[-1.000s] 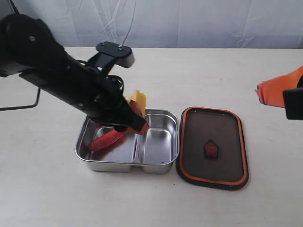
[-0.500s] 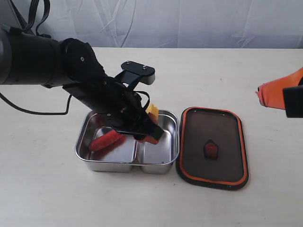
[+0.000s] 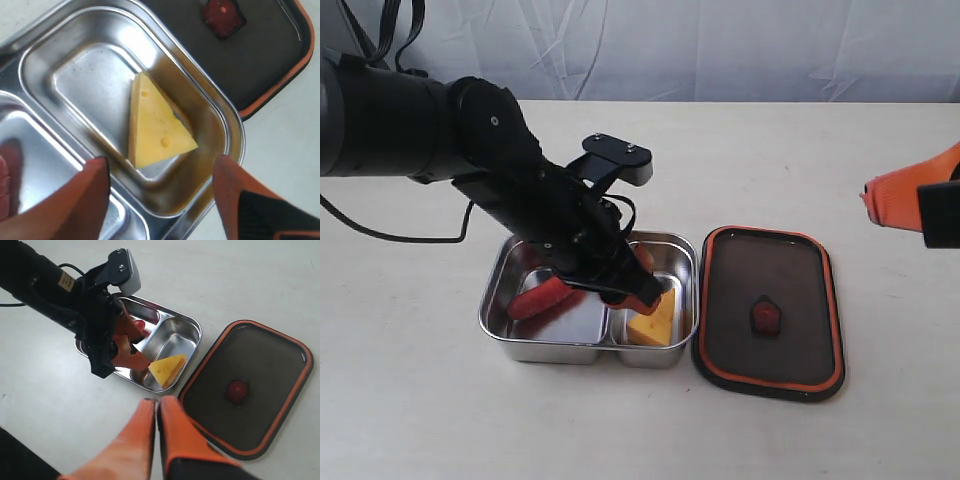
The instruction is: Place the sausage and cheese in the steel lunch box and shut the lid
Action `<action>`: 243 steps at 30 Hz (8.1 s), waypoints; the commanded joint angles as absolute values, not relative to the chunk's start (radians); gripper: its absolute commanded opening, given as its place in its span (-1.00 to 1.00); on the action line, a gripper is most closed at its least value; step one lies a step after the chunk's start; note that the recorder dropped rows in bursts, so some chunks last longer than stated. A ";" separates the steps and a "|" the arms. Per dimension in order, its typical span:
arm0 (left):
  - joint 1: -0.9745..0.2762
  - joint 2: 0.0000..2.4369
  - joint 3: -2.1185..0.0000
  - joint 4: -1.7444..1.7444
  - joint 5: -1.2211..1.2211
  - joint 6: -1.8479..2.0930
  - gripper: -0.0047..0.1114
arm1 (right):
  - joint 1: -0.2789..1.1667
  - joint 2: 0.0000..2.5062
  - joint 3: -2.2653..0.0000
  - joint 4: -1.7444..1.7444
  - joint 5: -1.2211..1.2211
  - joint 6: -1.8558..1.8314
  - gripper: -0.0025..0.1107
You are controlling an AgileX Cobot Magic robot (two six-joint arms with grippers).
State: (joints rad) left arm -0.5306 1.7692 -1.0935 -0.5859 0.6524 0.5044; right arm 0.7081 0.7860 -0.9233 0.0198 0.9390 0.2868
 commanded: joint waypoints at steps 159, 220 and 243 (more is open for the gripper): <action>-0.348 1.077 -0.946 -0.887 0.655 0.286 0.07 | 0.209 1.309 -0.921 0.557 0.709 -0.328 -0.97; -0.352 1.223 -0.946 -1.057 0.650 0.586 -0.92 | 0.350 1.309 -0.921 0.895 0.749 -0.500 -0.96; -0.352 1.223 -0.946 -0.515 0.495 0.575 -0.92 | 0.350 1.175 -0.921 0.726 0.586 -0.369 -0.16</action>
State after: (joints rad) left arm -0.3506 1.2216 -0.9464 -0.5829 0.5237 0.5800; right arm 0.3471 1.1941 -0.9207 0.7757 0.5889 -0.4119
